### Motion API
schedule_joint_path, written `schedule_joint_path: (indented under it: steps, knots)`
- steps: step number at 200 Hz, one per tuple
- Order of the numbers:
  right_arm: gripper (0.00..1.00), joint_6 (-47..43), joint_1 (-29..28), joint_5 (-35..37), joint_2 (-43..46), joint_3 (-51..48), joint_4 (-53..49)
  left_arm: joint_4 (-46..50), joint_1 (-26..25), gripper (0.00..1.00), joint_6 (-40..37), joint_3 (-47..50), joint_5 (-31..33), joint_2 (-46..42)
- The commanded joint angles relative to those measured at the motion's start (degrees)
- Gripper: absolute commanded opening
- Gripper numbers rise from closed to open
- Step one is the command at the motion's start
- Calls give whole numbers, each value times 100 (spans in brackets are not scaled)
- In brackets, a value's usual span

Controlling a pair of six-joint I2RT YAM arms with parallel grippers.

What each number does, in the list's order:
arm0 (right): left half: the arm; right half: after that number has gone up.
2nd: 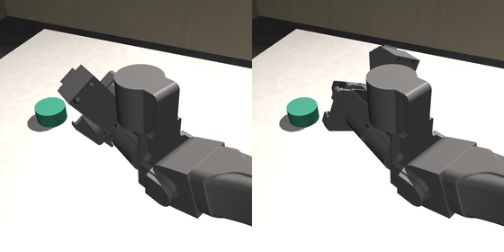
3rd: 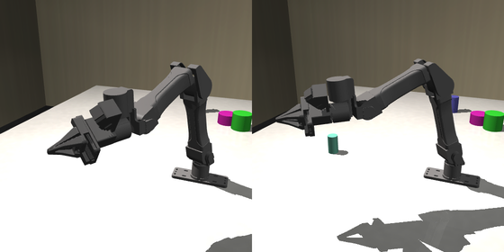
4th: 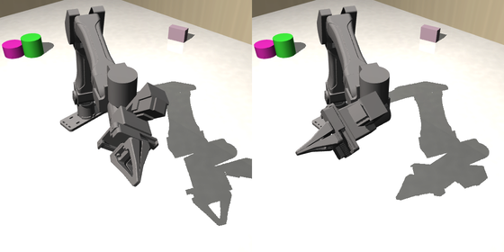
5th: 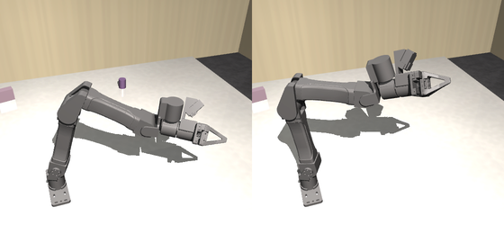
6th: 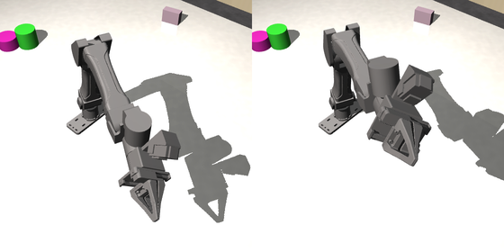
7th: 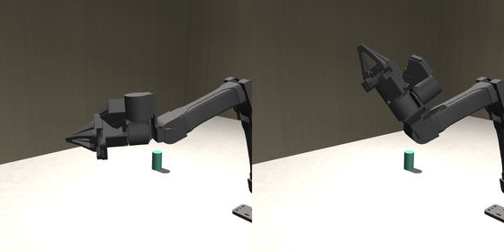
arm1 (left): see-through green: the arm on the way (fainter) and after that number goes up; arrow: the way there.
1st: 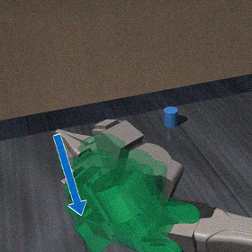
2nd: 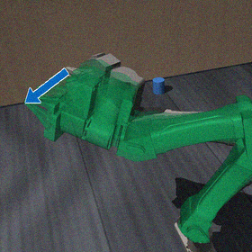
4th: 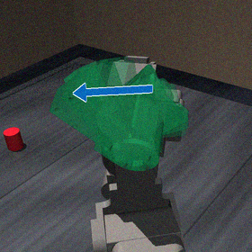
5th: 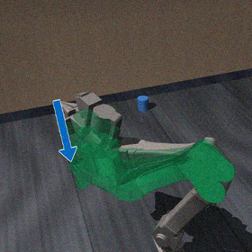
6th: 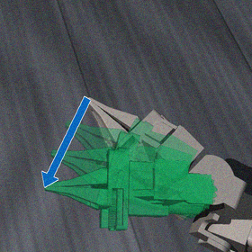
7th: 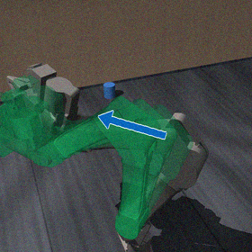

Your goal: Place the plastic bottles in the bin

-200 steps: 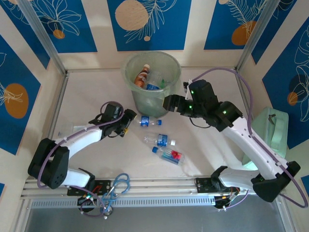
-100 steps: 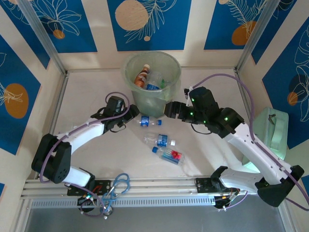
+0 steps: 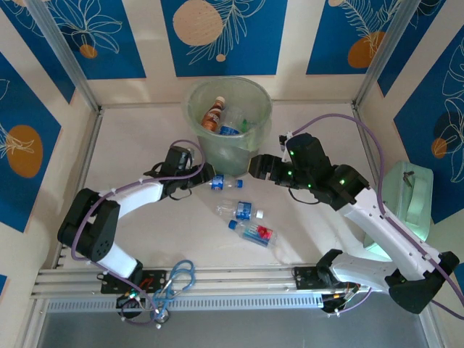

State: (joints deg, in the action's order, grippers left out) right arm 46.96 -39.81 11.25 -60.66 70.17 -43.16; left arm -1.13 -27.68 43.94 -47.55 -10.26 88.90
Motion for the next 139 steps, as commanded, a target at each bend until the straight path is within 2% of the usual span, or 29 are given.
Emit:
schedule_joint_path:
  steps: [1, 70, 104, 120, 139]
  knots:
    - [80, 99, -44, 140, 107, -98, -70, -157, -108, 72, -154, 83, -348, -57]
    - [79, 369, 212, 245, 47, -218, -342, -212, -624, 71, -52, 549, -747, -527]
    - [78, 801, 656, -221, 20, -661, -183, -270, -861, 71, -151, 487, -1057, -507]
    - [77, 863, 707, -276, 18, -763, -152, 7, -928, 73, -465, 324, -1134, -470]
    - [77, 887, 763, -346, 45, -819, -153, 880, -940, 78, -1277, -26, -572, -536]
